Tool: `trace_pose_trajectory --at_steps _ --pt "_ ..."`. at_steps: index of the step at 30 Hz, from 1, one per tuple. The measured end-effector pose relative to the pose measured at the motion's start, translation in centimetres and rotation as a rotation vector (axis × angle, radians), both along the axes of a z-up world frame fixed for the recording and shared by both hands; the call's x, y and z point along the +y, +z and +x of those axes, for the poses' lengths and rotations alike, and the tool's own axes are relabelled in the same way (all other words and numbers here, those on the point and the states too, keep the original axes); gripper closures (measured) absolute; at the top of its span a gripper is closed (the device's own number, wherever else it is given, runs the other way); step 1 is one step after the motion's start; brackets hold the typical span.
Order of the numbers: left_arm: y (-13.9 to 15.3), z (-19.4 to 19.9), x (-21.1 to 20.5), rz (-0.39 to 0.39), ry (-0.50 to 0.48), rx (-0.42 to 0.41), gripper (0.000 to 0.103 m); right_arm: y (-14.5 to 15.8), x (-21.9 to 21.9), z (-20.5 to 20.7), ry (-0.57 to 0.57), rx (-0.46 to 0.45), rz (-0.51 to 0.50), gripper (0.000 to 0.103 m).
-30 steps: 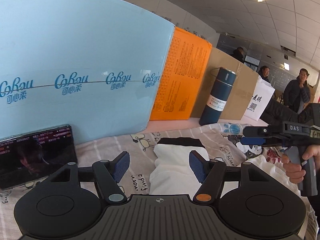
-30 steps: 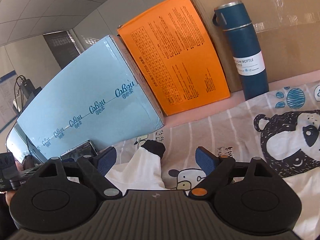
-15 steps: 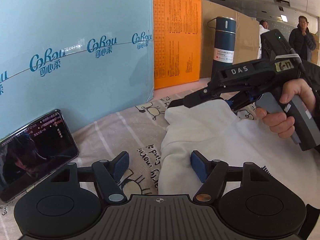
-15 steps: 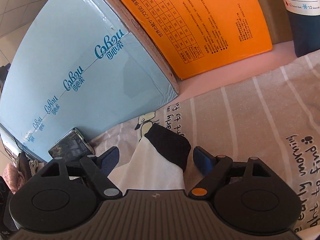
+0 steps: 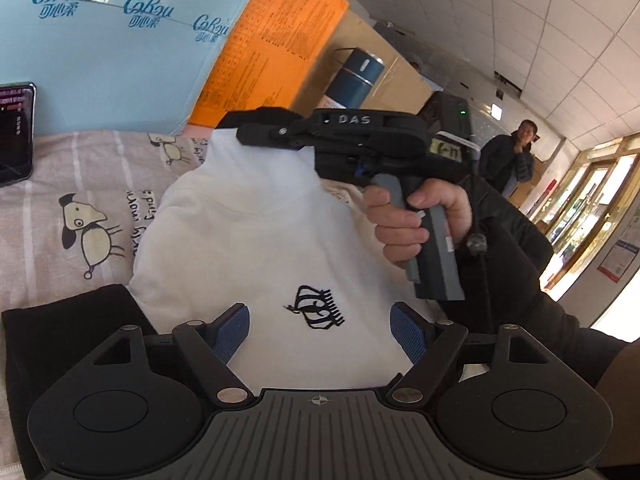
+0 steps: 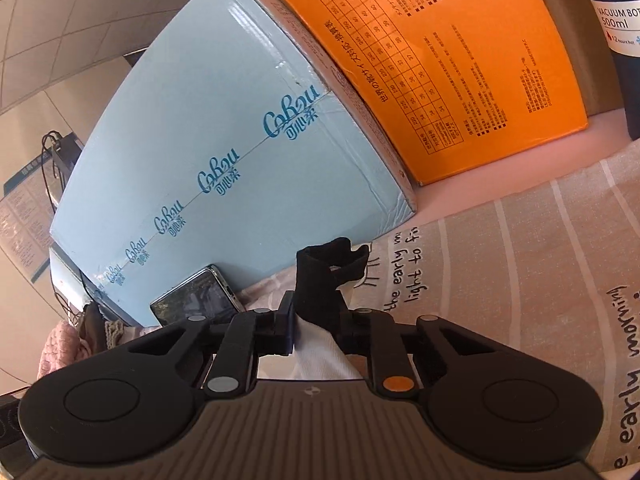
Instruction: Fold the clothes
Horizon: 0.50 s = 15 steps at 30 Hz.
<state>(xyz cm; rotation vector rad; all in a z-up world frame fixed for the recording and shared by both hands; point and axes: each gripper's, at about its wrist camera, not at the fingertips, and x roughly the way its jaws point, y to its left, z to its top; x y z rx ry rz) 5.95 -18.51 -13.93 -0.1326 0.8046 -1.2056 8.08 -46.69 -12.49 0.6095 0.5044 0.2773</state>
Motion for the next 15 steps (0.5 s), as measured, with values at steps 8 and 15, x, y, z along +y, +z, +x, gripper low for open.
trace_pose_trajectory --at_steps 8,15 --pt "-0.1 0.3 1.2 -0.027 0.032 -0.006 0.022 3.9 2.2 -3.2 0.106 -0.130 -0.073 0.088" --pt "0.8 0.9 4.0 -0.218 0.041 0.070 0.021 4.4 5.2 -7.9 0.263 -0.269 -0.267 0.087"
